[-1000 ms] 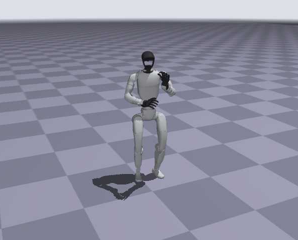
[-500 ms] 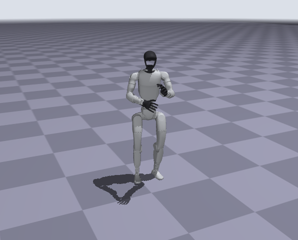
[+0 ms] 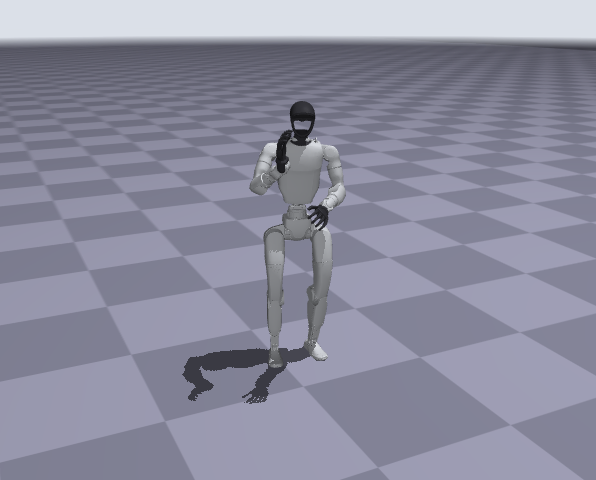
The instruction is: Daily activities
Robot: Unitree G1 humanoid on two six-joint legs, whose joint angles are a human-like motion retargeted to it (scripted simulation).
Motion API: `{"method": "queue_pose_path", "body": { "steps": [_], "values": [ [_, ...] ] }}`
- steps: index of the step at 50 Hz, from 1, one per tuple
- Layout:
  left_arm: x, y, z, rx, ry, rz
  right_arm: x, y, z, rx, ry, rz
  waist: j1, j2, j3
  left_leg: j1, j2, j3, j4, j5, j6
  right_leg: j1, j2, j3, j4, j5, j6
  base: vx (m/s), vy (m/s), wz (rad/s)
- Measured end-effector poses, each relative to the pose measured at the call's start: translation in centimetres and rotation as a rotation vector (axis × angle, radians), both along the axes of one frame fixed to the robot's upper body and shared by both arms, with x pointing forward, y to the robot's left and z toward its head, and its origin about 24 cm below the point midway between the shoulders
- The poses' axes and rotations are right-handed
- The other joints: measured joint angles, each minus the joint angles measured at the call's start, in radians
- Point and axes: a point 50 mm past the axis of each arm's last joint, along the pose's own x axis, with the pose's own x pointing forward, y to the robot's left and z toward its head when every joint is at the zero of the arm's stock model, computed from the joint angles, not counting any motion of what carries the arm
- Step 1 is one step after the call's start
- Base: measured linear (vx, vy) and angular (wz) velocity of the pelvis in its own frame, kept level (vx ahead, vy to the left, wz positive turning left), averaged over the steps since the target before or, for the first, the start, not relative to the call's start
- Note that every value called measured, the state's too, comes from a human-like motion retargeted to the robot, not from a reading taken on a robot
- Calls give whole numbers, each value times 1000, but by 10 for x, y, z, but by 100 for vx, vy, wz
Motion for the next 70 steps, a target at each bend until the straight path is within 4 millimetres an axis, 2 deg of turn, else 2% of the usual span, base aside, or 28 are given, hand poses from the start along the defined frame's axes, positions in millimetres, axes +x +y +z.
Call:
{"method": "queue_pose_path", "body": {
  "steps": [3, 5, 9, 13, 15, 17, 21, 27, 32, 37, 42, 49, 55, 64, 70],
  "values": [
    [-3, 5, 3, -49, -36, 45, -5, 1, 4, 16, -73, -52, 11, -11, 0, 12, -2, 6, 1, -5, 2, 8, -2, 2, 5, -9, 3, 0, 0, 0],
    [-2, 8, 15, -105, -98, 86, -1, 5, -5, 28, -52, -65, 21, -16, 2, 19, -3, 8, 2, -8, 2, 13, -3, 2, 9, -16, 5, 0, 0, 0],
    [4, 7, 54, -234, -273, 165, 21, 15, -52, 28, 148, -88, 35, -18, 11, 31, -3, 11, 2, -13, -1, 21, -4, 2, 14, -27, 13, 0, 0, 0],
    [9, -1, 85, -330, -380, 199, 39, 31, -106, -57, 386, -107, 44, -11, 23, 35, -2, 13, 5, -16, -5, 25, -4, 2, 16, -33, 17, 0, 0, 0],
    [11, -5, 95, -358, -404, 207, 43, 38, -123, -113, 456, -117, 46, -6, 29, 35, -1, 15, 9, -16, -7, 25, -4, 3, 17, -33, 18, 0, 0, 0],
    [12, -7, 99, -380, -415, 212, 45, 42, -131, -158, 485, -126, 47, -3, 35, 31, 0, 18, 13, -16, -8, 22, -3, 3, 16, -32, 19, 0, 0, 0],
    [11, -7, 103, -425, -420, 220, 45, 45, -130, -189, 472, -134, 48, -2, 46, 19, 3, 26, 18, -16, -9, 11, -1, 6, 12, -25, 22, 0, 0, 0],
    [2, -3, 101, -482, -407, 212, 40, 41, -108, -147, 380, -148, 50, -8, 62, -5, 7, 41, 25, -11, -10, -16, 1, 11, 12, -11, 26, 0, 0, 0],
    [2, -11, 104, -502, -396, 189, 42, 45, -99, -132, 344, -163, 55, -17, 79, -32, 9, 55, 29, -4, -5, -49, 2, 16, 19, 1, 29, -5, 0, -15],
    [6, -20, 107, -531, -381, 189, 42, 51, -106, -129, 370, -158, 53, -25, 101, -59, 7, 70, 15, 6, 5, -87, 1, 18, 17, 17, 39, 0, 0, 0],
    [6, -23, 110, -595, -370, 201, 36, 46, -112, -71, 393, -141, 46, -27, 126, -82, 3, 92, -7, 19, 11, -123, -2, 17, 7, 37, 52, -1, 1, -7],
    [0, -25, 121, -652, -405, 183, 26, 36, -106, 22, 335, -161, 37, -26, 151, -107, 0, 125, -28, 30, 19, -164, -3, 22, -1, 58, 69, -3, 2, -19],
    [0, -27, 130, -655, -434, 155, 25, 35, -103, 40, 321, -166, 30, -24, 149, -108, -1, 145, -40, 35, 22, -176, -1, 35, -9, 70, 78, -1, 1, -9],
    [3, -26, 124, -640, -396, 131, 31, 33, -108, 23, 393, -134, 18, -20, 117, -75, -2, 170, -44, 34, 26, -159, 3, 64, -3, 64, 82, 2, 0, -19],
    [3, -28, 113, -625, -341, 108, 35, 34, -120, -27, 478, -103, 12, -17, 99, -47, -2, 186, -41, 26, 33, -143, 7, 83, 5, 51, 85, 4, -1, -21]
  ]
}}
